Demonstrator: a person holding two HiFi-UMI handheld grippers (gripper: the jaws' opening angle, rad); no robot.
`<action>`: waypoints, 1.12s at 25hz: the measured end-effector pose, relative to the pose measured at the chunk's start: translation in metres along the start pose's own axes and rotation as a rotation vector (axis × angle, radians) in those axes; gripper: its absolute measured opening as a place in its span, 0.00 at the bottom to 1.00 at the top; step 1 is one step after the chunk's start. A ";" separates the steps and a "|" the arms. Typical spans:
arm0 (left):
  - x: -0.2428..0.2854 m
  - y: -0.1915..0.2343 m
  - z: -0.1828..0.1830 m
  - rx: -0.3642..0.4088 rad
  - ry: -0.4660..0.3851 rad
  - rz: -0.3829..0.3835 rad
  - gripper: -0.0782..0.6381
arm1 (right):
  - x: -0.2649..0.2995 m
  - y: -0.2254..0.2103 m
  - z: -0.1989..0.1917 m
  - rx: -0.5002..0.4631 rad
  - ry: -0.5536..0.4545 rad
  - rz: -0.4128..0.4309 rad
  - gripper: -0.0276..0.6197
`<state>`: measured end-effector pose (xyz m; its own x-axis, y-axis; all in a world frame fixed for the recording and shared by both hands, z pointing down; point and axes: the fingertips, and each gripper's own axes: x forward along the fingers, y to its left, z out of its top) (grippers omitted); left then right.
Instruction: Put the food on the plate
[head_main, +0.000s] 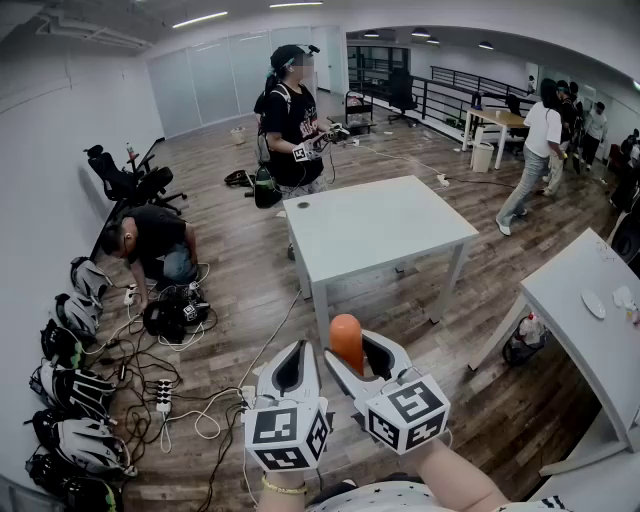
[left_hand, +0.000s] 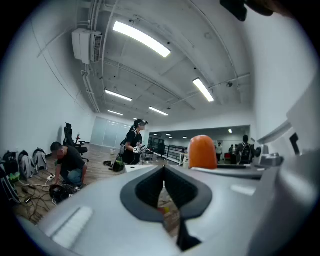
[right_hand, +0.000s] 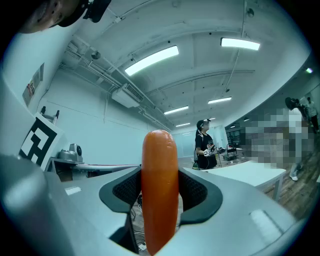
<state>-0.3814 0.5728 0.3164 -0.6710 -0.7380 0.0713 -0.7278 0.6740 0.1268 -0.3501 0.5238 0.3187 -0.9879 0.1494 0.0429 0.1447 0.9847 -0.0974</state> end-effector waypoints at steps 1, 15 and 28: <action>0.000 0.003 0.000 -0.001 0.001 -0.002 0.12 | 0.002 0.000 0.000 0.001 0.000 -0.002 0.39; 0.042 -0.038 -0.014 0.018 0.038 -0.129 0.12 | -0.017 -0.055 -0.005 0.032 -0.018 -0.137 0.39; 0.142 -0.220 -0.026 0.021 0.050 -0.376 0.12 | -0.118 -0.226 0.011 0.023 -0.045 -0.372 0.38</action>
<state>-0.3133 0.3188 0.3244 -0.3496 -0.9341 0.0715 -0.9248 0.3563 0.1333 -0.2668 0.2823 0.3244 -0.9742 -0.2227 0.0362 -0.2254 0.9685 -0.1057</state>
